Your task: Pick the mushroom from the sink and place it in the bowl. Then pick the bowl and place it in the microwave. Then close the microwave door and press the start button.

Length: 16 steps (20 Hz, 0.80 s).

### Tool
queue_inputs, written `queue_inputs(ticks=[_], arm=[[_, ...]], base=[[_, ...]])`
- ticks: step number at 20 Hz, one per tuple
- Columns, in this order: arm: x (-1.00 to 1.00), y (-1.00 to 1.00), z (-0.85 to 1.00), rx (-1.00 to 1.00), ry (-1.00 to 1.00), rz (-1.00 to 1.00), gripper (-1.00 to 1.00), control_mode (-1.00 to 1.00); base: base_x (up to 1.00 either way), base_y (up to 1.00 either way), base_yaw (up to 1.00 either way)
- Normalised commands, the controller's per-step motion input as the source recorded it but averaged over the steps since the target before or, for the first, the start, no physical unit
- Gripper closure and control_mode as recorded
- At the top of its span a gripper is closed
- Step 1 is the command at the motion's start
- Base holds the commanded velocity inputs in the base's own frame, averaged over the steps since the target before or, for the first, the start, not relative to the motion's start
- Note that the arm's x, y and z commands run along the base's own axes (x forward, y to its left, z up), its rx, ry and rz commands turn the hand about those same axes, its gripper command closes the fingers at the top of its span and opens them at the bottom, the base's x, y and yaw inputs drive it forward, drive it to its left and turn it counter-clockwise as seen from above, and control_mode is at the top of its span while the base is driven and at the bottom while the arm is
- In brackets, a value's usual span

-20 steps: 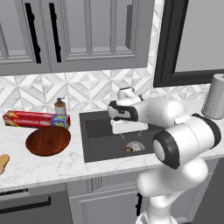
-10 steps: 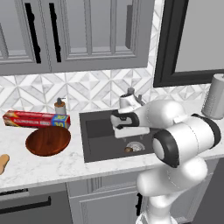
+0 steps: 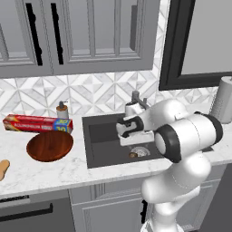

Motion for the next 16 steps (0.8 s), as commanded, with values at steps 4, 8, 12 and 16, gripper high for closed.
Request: queue_inputs(ticks=[4,8,12,16], arm=[[0.05,-0.16,-0.28,0.00,-0.01,0.00,-1.00,-1.00],[0.37,-0.02,-0.28,0.00,0.00,0.00,-1.00,-1.00],[0.21,0.00,-0.37,0.00,0.00,0.00,-1.00,-1.00],[0.19,-0.02,-0.25,0.00,0.00,0.00,-1.00,-1.00]], base=[[0.00,0.00,0.00],[0.00,0.00,0.00],[0.00,0.00,0.00],[0.00,0.00,0.00]])
